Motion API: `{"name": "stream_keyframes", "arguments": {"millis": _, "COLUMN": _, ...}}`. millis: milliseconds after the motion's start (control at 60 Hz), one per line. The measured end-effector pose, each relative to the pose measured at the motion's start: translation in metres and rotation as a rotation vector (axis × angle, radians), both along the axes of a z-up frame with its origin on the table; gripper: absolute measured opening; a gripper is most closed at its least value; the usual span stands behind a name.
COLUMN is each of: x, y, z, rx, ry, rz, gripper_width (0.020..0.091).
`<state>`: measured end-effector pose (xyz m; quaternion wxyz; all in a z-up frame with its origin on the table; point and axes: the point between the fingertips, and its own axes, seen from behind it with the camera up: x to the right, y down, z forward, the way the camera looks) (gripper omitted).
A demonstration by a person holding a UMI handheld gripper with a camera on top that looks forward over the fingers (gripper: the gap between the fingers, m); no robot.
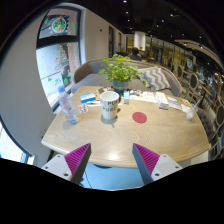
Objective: Pour water
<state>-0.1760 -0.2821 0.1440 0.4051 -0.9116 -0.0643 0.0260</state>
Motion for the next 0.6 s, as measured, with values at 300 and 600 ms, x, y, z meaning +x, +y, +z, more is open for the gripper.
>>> {"name": "stream_keyframes", "arguments": {"millis": 300, "x": -0.192, "y": 0.059, "z": -0.013, "rx": 0.073, "ry": 0.123, "rz": 0.084, "gripper_width": 0.0859}}
{"name": "stream_keyframes", "arguments": {"millis": 600, "x": -0.259, "y": 0.181, "z": -0.041, "rx": 0.205, "ry": 0.121, "rz": -0.028, "gripper_width": 0.085}}
